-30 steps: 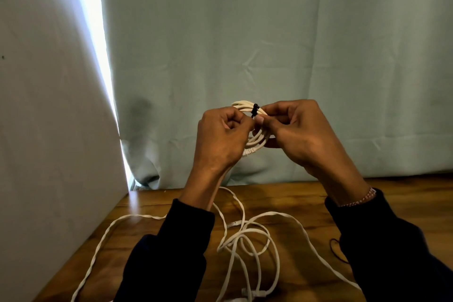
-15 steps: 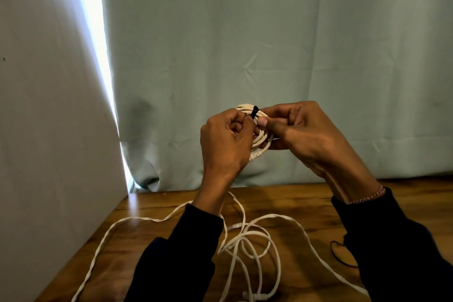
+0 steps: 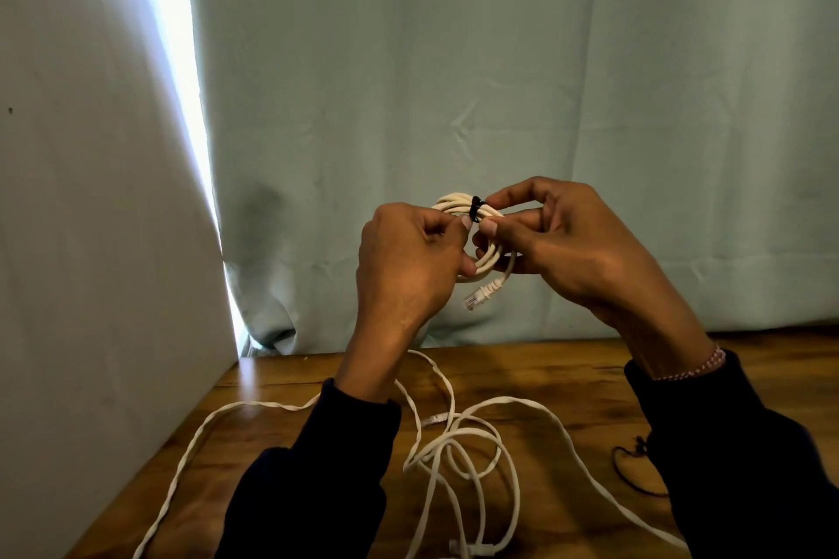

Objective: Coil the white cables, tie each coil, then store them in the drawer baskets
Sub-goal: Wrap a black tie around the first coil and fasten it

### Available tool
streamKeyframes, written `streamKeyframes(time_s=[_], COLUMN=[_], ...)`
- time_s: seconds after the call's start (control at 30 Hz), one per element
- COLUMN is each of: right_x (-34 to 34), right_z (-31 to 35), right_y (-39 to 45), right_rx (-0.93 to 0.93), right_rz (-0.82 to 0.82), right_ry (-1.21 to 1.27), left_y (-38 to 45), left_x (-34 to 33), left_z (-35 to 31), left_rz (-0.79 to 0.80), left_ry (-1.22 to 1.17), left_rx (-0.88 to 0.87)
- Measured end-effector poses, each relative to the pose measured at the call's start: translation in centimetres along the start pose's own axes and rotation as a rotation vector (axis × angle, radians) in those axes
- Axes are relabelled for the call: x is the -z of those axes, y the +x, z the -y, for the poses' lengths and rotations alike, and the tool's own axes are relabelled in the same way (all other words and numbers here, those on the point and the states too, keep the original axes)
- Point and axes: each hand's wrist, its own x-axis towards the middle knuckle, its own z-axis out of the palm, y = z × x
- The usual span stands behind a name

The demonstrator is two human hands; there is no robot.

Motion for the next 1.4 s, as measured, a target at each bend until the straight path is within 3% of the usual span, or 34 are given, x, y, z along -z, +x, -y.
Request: streamKeyframes(time_s=[0.27,0.53,0.9,1.27,1.4], right_x=[-0.4,-0.7,-0.6,-0.1,-0.2], right_z=[0.0,0.2,0.3,-0.2,-0.3], right_y=[-0.1,-0.3,-0.3,0.1,0.1], right_rx=[0.032,0.008,0.001,0.013,0.013], right_rz=[-0.027,-0.059,0.035,0.079,0.101], right_ry=[-0.021,0.138,0.195,0.122,0.125], left_y=[0.0,0.2,0.2,0.0,-0.1], left_x=[0.2,-0.3,-0.9,0.4,1.4], left_z=[-0.5,0.3,0.6,-0.3,-0.7], left_rz=[0.002,-0.090,-0.140,-0.113,-0.081], left_ry=[-0.240,-0.139,-0.198,-0.075,0.136], left_rx=[0.124,0.043,0.123,0.043,-0.071])
